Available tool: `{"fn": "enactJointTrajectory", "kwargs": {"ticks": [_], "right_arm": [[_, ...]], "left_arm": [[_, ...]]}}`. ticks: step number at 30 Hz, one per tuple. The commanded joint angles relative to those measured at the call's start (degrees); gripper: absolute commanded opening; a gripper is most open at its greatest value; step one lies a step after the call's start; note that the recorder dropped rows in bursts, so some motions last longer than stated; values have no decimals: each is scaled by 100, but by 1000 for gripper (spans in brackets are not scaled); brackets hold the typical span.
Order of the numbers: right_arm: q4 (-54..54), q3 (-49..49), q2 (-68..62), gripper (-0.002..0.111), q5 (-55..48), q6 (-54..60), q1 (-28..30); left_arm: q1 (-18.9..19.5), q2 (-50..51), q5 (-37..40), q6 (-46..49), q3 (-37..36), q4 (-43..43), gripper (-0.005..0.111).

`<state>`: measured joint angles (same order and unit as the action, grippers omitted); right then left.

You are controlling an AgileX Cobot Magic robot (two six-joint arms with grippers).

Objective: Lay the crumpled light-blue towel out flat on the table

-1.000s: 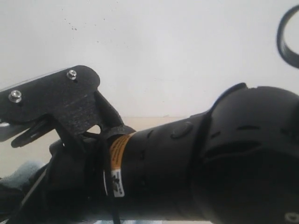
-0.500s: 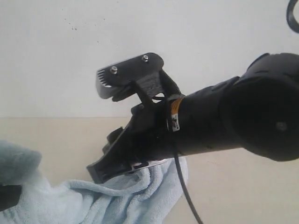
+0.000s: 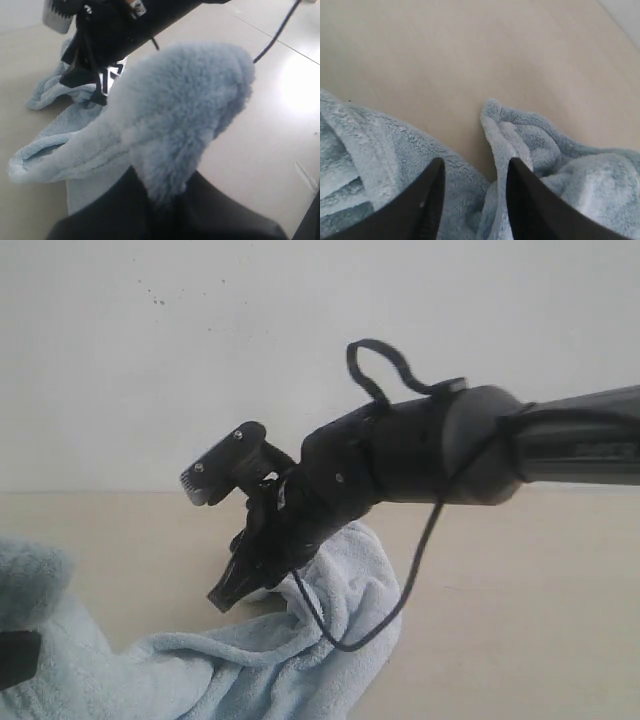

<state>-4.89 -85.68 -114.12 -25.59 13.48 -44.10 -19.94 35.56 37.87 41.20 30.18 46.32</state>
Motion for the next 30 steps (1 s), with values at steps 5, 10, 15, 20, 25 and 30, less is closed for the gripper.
{"fn": "enactJointTrajectory", "kwargs": {"ticks": [5, 10, 15, 20, 25, 30], "right_arm": [[-516, -1339, -1384, 39, -594, 315, 23], [-1865, -1640, -1803, 39, -1101, -250, 23], [-2601, -1714, -1846, 4, -1240, -1387, 23], [-3030, -1835, -1496, 0, -1953, -2942, 431], [-2654, -1561, -811, 0, -2093, -2919, 777], [-2641, -273, 166, 0, -1940, -3123, 1050]], "left_arm": [[-39, 77, -67, 42, -16, 58, 4], [-381, 326, -366, 197, -16, 17, 4], [-408, 349, -390, 213, -16, 17, 4], [-408, 349, -100, 213, -16, 105, 4], [-408, 301, 68, 263, -16, 105, 4], [-408, 29, 56, 263, -16, 105, 4]]}}
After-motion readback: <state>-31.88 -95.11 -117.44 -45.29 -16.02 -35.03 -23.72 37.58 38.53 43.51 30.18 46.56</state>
